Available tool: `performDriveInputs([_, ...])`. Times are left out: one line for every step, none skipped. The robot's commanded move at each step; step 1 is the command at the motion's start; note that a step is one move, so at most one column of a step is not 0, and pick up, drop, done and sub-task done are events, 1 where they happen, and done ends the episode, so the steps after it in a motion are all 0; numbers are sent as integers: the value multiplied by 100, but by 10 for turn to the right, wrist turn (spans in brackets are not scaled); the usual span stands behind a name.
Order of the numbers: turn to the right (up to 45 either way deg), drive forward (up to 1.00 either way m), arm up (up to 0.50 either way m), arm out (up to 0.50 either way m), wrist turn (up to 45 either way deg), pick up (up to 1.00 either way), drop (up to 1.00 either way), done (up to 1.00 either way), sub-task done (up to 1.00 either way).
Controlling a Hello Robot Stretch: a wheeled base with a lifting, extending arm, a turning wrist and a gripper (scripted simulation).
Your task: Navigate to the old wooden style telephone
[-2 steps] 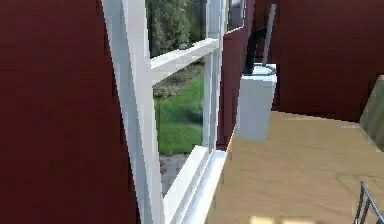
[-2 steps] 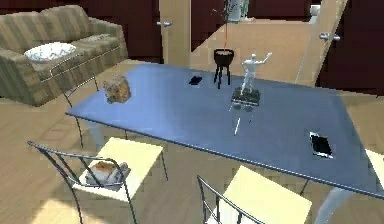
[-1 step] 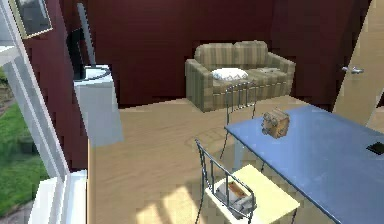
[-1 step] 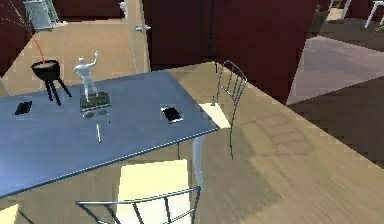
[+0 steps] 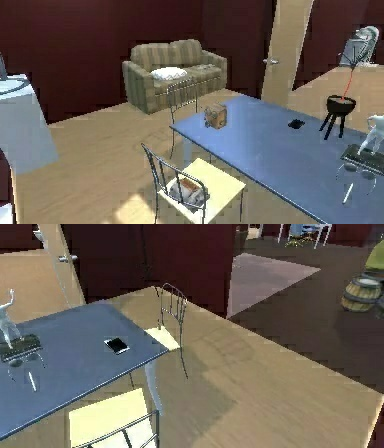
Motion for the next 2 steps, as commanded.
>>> performDriveInputs([0,40,0,0,0,0,0,0,0])
performDriveInputs([0,0,0,0,0,0,0,100,0])
